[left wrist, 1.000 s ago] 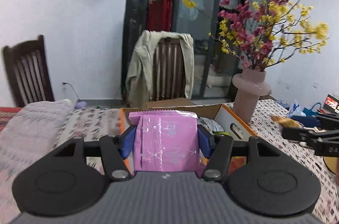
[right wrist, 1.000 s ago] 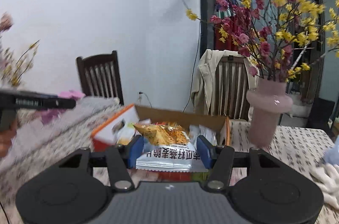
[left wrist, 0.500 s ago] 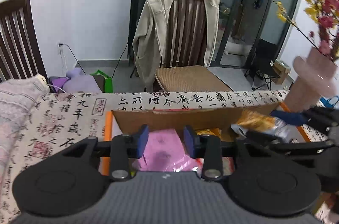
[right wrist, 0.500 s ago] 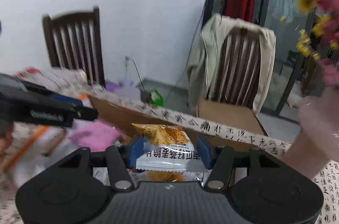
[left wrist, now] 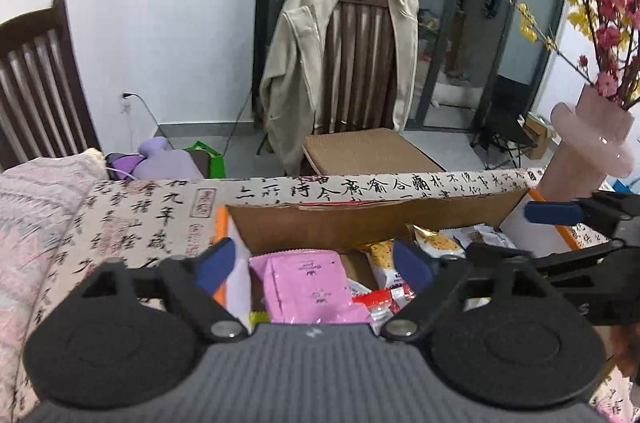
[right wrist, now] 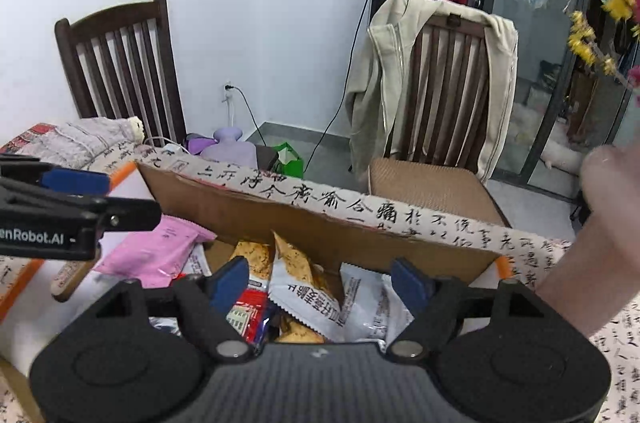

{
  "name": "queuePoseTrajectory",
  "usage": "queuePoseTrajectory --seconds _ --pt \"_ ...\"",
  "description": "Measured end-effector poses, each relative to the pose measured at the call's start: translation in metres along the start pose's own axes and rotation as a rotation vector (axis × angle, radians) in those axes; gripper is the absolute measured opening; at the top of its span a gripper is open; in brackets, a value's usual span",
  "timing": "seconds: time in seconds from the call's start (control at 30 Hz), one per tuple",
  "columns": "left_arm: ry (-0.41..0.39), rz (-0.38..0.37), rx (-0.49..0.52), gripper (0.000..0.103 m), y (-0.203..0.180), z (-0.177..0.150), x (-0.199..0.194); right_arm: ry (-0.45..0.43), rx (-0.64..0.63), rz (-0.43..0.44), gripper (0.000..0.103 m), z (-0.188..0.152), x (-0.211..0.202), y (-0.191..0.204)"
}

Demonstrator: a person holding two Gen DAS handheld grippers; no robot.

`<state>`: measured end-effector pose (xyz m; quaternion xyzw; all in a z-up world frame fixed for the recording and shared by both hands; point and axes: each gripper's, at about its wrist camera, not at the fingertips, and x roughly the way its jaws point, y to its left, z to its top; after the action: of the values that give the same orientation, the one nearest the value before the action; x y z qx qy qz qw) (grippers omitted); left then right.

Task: Organize snacks
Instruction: 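Carry both packets into the orange box and open both grippers, then withdraw both grippers toward the remaining pink packet and silver-yellow bag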

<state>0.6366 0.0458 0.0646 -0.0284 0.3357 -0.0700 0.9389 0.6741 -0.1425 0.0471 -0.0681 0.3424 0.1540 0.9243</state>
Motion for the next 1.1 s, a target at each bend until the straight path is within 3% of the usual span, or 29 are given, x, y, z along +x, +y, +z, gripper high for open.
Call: queuePoseTrajectory --seconds 0.1,0.27,0.47,0.67,0.83,1.1 --pt "-0.008 0.006 -0.009 0.1 0.001 0.001 -0.021 -0.021 0.004 -0.012 0.083 0.001 -0.025 -0.001" --pt "-0.06 0.036 -0.018 0.103 0.007 -0.005 -0.072 -0.065 -0.029 -0.051 0.087 -0.008 -0.07 0.0" --pt "-0.111 0.077 -0.053 0.103 0.012 -0.029 -0.14 -0.127 -0.007 -0.11 0.09 -0.044 -0.133 -0.015" --pt "-0.153 0.094 -0.071 0.103 -0.002 -0.072 -0.213 -0.166 0.051 -0.08 0.091 -0.09 -0.191 -0.019" --pt "-0.206 0.056 -0.053 0.103 -0.025 -0.114 -0.272 -0.215 0.056 -0.042 0.092 -0.125 -0.244 -0.01" --pt "-0.254 0.063 -0.075 0.103 -0.044 -0.219 -0.337 -0.297 0.06 0.05 0.096 -0.203 -0.328 0.013"
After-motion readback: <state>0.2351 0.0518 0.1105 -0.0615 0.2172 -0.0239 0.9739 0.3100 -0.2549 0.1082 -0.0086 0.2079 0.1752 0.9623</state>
